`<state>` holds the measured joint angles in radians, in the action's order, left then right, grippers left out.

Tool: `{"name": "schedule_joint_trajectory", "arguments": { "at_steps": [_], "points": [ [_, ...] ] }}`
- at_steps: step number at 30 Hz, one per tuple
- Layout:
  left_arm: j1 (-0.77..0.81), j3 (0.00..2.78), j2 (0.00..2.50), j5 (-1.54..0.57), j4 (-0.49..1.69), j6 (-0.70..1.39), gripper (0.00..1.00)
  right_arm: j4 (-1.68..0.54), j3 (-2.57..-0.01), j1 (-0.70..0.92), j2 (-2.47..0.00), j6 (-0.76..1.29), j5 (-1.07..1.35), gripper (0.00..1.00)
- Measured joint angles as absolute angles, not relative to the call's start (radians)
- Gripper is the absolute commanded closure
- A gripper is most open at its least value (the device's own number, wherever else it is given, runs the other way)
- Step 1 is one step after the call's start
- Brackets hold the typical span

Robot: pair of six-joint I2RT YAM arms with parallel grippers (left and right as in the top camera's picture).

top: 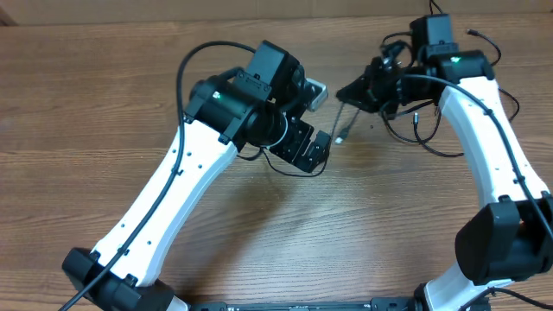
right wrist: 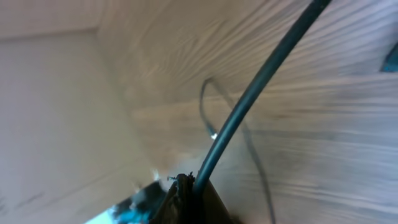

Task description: Untangle cables

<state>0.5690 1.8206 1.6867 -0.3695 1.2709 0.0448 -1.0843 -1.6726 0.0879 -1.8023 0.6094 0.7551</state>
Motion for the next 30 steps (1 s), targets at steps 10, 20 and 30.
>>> {"name": "schedule_joint_trajectory", "arguments": {
  "at_steps": [10,20,30],
  "points": [
    [0.561,1.968,1.641,-0.338,1.319,0.050,0.00,-1.504,-2.156,-0.039,-1.765,0.481,0.474,0.96],
    [0.561,1.969,1.640,-0.293,1.347,0.052,0.00,-1.691,-2.539,-0.294,-1.741,0.443,0.334,0.96],
    [0.561,1.969,1.640,-0.264,1.362,0.052,0.00,-1.695,-2.553,-0.346,-1.707,0.371,0.316,0.96]
  ]
}}
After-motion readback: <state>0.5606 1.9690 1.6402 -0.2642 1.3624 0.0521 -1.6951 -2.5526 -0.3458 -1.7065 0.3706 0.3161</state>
